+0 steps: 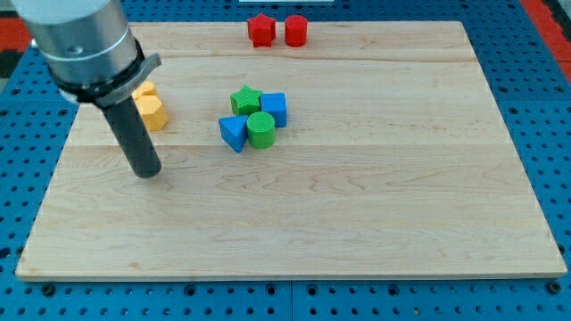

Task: Push the yellow hexagon into yellow heart

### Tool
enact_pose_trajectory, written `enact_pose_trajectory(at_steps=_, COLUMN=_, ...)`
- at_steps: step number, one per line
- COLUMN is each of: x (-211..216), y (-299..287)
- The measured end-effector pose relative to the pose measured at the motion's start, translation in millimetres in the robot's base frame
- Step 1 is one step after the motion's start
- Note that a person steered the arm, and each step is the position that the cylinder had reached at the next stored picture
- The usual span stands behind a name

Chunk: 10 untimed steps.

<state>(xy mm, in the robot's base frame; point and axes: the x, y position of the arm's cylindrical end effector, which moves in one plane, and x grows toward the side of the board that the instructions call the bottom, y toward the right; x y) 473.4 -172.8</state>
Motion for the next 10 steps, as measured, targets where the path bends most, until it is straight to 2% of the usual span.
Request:
enact_pose_trajectory(at_steps=1, x=-9.9, y=-0.4)
enact_pose_trajectory(at_steps=2, x=22.0, y=-4.7)
enact_pose_trajectory(at_steps=3, x=34.7, y=-38.8)
enact_pose_trajectory(at_steps=4, x=13.3, y=-69.7)
enact_pose_trajectory(at_steps=5, x=-37.3, y=-64.8)
enact_pose_trajectory(at_steps=6, x=-46.2, y=-13.4)
enact_pose_trajectory(at_steps=7, x=-71.9, y=13.2)
enact_pose_trajectory(at_steps=8, x=-67.1, y=5.6)
enact_pose_trajectory(at_steps=9, x=-66.2, y=-36.4)
enact_pose_trajectory(at_steps=10, x=-106.3, y=-53.4)
